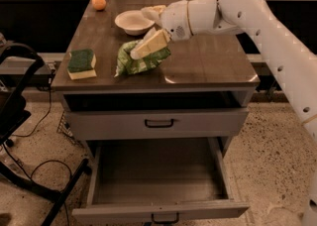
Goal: Move green jalapeno chip bag near sponge
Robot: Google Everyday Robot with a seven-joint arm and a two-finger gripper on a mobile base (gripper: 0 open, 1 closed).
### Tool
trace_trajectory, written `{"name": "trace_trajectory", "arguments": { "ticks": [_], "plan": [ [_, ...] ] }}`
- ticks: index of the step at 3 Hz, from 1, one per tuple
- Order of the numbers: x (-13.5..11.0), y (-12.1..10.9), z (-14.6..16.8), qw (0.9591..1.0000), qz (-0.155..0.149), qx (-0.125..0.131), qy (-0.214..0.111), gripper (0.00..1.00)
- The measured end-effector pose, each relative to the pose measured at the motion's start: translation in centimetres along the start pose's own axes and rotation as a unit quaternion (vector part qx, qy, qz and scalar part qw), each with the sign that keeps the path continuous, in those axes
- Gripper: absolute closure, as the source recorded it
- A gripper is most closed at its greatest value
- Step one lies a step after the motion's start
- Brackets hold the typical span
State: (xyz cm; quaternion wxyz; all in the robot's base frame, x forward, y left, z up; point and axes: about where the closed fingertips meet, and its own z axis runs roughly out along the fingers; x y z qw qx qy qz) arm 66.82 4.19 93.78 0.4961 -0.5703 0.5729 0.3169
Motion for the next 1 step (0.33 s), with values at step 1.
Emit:
{"name": "trace_trajectory", "arguments": {
  "ticks": [1],
  "plan": [
    [0.0,0.0,0.0,1.0,0.0,0.0,0.0,0.0]
  ]
}}
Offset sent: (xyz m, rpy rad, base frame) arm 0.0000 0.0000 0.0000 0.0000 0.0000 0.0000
